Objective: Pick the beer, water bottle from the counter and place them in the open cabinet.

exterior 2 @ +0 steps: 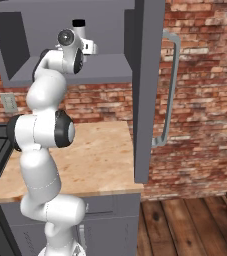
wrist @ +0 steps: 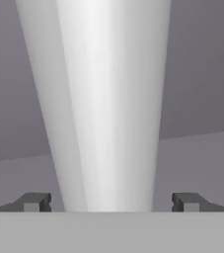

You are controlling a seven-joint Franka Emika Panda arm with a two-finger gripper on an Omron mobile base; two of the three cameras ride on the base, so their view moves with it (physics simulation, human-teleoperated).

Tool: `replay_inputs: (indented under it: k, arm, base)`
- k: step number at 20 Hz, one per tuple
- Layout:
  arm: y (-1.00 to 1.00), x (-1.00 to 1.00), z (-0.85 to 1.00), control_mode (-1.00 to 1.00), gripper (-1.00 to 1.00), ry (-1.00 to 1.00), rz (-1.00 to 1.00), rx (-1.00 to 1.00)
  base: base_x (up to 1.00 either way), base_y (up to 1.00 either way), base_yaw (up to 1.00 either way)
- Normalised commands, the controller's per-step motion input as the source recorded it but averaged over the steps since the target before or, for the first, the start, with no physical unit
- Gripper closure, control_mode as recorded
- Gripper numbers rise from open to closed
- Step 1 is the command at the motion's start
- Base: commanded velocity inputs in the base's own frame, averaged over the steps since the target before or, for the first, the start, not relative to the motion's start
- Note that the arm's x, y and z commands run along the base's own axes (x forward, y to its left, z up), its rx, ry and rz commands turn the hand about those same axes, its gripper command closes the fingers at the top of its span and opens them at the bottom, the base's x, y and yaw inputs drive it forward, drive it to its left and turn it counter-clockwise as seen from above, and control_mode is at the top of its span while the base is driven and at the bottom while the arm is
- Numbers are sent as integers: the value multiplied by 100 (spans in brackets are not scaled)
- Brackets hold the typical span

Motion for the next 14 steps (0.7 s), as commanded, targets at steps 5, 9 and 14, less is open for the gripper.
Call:
replay_inputs:
  k: [5, 9, 14]
  arm:
    - [0, -4, 7, -100, -100, 0, -1, -2]
    - [0, -32, 24, -100, -100, 0, -1, 0]
    - [-3, -60, 7, -100, -100, -1, -5, 2]
  base:
    - [0, 0, 0]
    - [0, 0, 0]
    - [0, 0, 0]
